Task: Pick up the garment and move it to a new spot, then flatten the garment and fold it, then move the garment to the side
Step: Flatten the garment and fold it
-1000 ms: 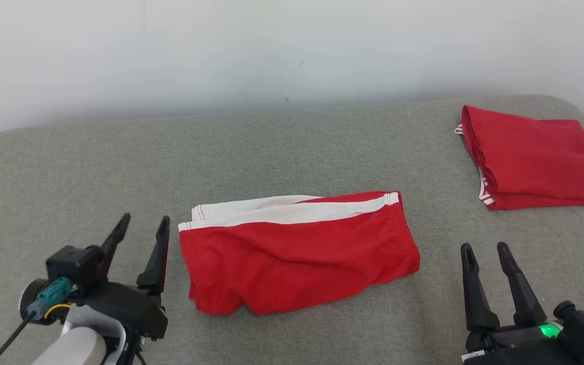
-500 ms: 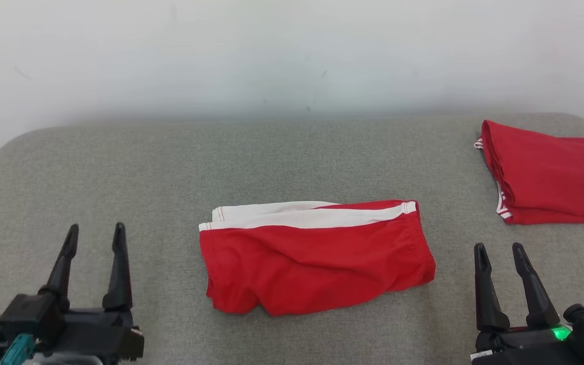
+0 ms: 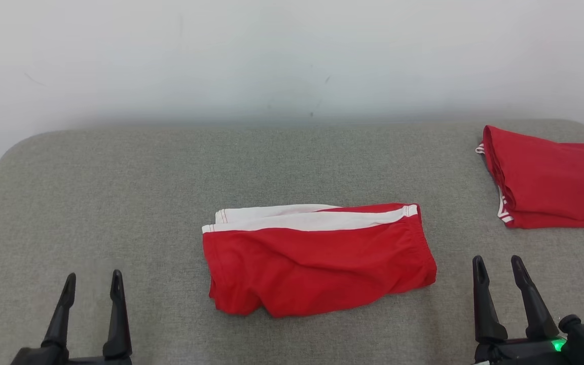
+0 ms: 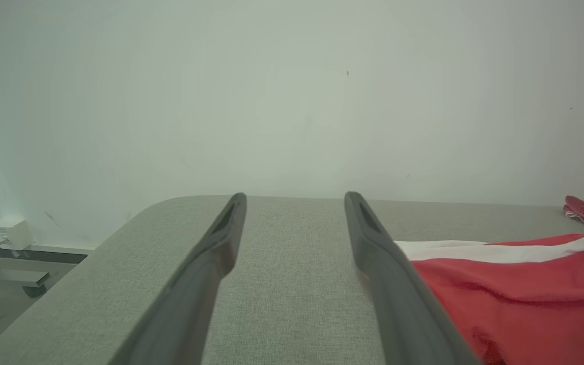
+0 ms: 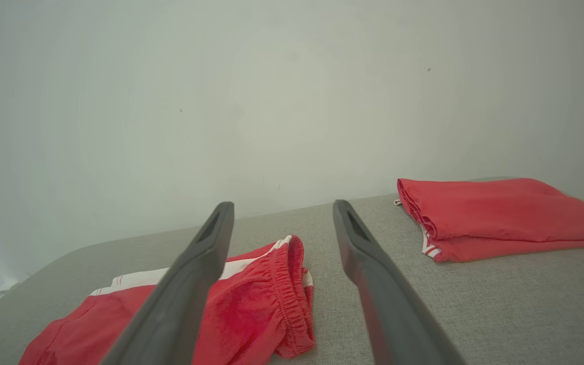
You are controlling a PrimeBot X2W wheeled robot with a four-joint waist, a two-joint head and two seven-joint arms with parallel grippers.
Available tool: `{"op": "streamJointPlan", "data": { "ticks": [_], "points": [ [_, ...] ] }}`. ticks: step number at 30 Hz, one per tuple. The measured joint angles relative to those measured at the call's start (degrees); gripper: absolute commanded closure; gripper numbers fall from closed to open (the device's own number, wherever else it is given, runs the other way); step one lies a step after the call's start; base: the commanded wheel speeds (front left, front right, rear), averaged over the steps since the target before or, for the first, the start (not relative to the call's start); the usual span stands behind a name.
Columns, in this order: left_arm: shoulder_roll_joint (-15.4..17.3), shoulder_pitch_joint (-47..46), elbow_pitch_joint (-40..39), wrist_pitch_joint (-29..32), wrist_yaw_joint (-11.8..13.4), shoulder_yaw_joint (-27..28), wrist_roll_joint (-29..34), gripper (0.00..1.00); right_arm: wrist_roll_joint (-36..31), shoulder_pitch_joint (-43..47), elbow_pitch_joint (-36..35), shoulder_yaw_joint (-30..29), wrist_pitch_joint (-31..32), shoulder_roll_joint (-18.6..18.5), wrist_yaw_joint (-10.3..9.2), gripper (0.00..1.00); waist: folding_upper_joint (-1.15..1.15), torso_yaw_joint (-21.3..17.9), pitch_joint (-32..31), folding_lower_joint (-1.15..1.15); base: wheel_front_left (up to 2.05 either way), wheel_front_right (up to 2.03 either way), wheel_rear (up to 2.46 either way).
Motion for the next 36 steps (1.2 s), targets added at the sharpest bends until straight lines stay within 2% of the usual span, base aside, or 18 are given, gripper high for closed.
{"op": "streamJointPlan", "data": {
  "ticks": [11,23,29,36],
  "points": [
    [-2.2,2.1,1.3,0.0,-2.5,1.8,6.5,0.00,-2.1,0.8,2.6,0.2,-0.1,0.5,0.00,0.00,0.00,0.1,0.0,0.00,0.00,0.00,0.00],
    [-4.5,2.0,2.9,0.0,-4.5,3.4,8.4,0.00,-3.3,0.3,5.6,-0.1,-0.1,0.7,0.00,0.00,0.00,0.3,0.4,0.00,0.00,0.00,0.00],
    [-5.2,1.2,3.1,0.0,-5.4,3.8,8.9,0.00,-4.0,-5.3,7.5,0.8,-0.1,0.1,0.00,0.00,0.00,0.8,0.9,0.00,0.00,0.00,0.00],
    [-6.0,-0.5,3.7,0.0,-6.0,3.4,9.2,0.00,-5.3,-14.0,14.6,0.5,3.3,-0.9,0.00,0.00,0.00,2.3,2.0,0.00,0.00,0.00,0.00]
  ]
}}
